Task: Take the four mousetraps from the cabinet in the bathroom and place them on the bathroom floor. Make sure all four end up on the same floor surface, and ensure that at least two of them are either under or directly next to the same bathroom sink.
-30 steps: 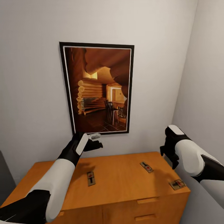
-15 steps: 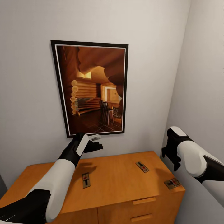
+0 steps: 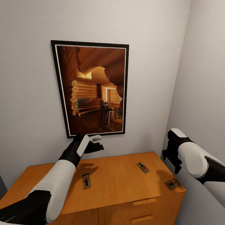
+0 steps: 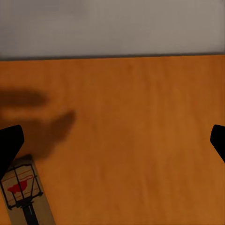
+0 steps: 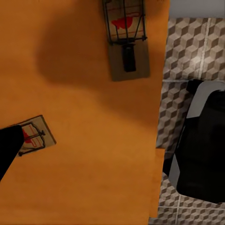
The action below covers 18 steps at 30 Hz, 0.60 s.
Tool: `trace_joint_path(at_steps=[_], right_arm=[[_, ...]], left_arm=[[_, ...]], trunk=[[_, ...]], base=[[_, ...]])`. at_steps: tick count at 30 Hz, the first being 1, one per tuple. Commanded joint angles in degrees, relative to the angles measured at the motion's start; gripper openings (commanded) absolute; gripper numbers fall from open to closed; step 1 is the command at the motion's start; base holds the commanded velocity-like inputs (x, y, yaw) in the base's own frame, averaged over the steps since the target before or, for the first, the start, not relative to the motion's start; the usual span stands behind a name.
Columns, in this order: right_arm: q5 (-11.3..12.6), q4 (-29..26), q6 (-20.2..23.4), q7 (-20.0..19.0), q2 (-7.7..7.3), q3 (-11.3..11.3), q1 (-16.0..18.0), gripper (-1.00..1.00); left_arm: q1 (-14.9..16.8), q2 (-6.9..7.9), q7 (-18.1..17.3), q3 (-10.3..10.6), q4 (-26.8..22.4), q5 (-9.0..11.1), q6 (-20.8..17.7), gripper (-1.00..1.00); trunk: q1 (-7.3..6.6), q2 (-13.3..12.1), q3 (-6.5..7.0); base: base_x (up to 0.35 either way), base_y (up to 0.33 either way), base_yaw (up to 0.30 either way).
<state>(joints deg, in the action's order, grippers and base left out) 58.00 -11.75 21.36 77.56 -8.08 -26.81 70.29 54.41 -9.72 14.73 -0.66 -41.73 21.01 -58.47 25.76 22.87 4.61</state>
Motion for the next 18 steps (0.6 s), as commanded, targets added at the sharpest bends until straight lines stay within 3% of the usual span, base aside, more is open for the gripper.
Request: trace_joint_path(at_steps=[1, 18], right_arm=[[0.5, 0.0, 0.5, 0.3, -0.05, 0.4, 0.0, 1.00], [0.5, 2.5, 0.2, 0.2, -0.21, 0.4, -0.1, 1.00]], left_arm=[[0.0, -0.03, 0.6, -0.1, -0.1, 0.6, -0.2, 1.00], [0.0, -0.04, 0.5, 0.0, -0.1, 0.5, -0.2, 1.00]], trunk=[[0.02, 0.0, -0.03], [0.02, 0.0, -0.03]], base=[[0.000, 0.000, 0.000], [0.000, 0.000, 0.000]])
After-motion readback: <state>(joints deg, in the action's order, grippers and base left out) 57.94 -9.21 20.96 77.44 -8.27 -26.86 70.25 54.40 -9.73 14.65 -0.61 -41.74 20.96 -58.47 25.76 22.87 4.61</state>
